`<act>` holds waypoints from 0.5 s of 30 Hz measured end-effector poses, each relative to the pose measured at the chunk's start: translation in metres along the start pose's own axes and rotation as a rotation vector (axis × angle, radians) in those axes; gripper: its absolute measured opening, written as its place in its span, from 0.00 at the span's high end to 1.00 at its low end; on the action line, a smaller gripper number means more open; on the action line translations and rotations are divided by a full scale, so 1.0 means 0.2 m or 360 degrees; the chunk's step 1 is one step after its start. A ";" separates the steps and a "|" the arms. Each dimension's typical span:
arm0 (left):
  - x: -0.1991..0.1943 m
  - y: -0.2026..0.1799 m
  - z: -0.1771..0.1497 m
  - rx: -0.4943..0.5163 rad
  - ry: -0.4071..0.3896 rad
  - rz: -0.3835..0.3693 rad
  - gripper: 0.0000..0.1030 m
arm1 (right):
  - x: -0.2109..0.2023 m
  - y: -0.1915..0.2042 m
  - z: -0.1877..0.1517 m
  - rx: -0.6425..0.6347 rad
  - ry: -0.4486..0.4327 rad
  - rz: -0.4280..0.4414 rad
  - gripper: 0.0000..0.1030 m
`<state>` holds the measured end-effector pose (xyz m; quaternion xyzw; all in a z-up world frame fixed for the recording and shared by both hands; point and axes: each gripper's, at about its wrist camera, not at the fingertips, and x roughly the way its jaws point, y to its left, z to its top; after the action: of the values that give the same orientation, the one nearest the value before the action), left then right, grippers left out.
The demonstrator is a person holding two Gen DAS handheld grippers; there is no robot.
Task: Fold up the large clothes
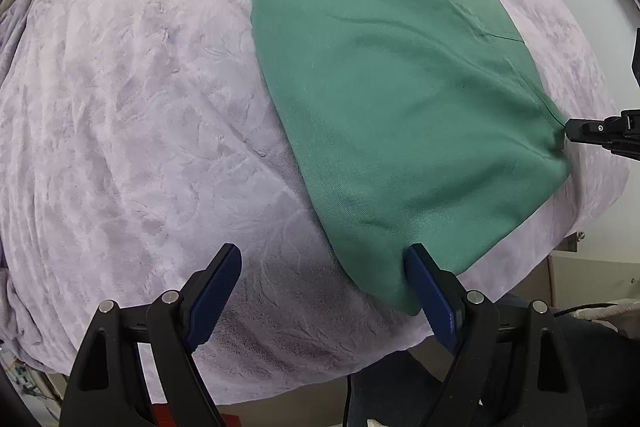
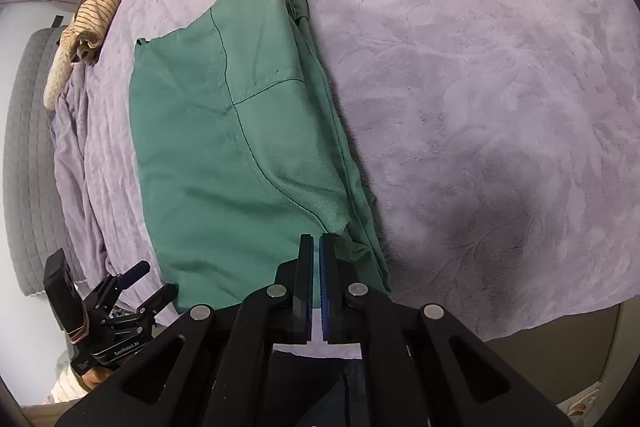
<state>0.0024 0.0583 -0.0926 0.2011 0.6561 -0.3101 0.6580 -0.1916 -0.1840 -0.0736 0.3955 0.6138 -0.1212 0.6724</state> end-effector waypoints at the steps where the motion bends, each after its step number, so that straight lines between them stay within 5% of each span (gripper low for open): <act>1: -0.01 0.00 0.00 -0.0003 0.0002 0.0001 0.17 | 0.00 0.00 0.00 0.0000 -0.0007 -0.0010 0.97; 15: -0.08 0.05 0.05 -0.0095 -0.0023 0.0091 0.17 | -0.04 0.06 0.01 -0.0088 -0.0018 -0.0126 0.97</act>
<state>0.0170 0.0607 -0.0774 0.1979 0.6542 -0.2729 0.6771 -0.1838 -0.1793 -0.0618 0.3515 0.6283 -0.1331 0.6812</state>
